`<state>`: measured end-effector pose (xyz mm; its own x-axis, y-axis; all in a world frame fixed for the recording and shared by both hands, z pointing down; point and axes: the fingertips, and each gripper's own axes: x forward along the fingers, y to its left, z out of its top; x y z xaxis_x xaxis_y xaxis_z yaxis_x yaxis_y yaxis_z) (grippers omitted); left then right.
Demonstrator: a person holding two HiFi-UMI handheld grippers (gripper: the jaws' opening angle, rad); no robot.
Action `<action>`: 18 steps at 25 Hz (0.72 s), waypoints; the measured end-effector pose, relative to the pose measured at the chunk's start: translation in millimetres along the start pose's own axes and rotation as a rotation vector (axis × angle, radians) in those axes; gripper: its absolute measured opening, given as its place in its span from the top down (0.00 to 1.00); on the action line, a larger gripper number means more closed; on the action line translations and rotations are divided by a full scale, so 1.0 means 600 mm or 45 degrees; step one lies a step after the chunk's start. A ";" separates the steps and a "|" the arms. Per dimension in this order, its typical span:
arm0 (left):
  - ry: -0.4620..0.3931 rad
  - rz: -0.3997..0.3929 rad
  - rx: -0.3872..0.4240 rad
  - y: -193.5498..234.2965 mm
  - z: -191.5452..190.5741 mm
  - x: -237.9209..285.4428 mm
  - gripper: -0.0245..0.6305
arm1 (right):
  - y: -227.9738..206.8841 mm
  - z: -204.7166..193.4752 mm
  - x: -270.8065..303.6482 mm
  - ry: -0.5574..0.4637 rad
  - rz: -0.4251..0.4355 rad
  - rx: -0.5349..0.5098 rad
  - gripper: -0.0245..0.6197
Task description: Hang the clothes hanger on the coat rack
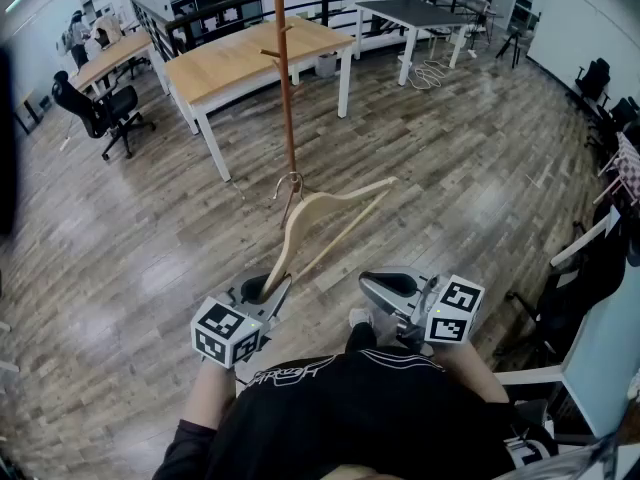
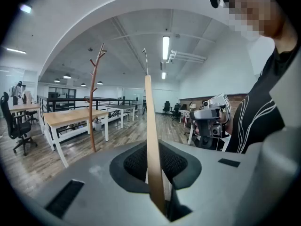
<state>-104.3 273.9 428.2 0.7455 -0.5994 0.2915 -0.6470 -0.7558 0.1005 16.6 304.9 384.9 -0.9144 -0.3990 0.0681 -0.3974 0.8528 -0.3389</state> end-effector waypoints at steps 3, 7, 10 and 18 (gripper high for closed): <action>-0.009 -0.014 0.012 -0.002 0.005 0.006 0.90 | -0.007 -0.001 -0.002 0.001 -0.006 0.007 0.90; -0.006 -0.017 0.004 0.005 0.009 0.023 0.90 | -0.027 0.002 -0.002 0.002 -0.007 0.013 0.90; 0.008 -0.014 -0.006 0.016 0.010 0.042 0.90 | -0.054 0.006 0.000 -0.014 -0.010 0.042 0.90; 0.049 -0.006 -0.033 0.058 0.027 0.127 0.90 | -0.158 0.022 0.010 -0.009 0.008 0.105 0.90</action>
<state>-67.1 197.8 438.7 0.7422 -0.5849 0.3272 -0.6478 -0.7512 0.1266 50.1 217.1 405.2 -0.9161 -0.3965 0.0592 -0.3838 0.8247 -0.4155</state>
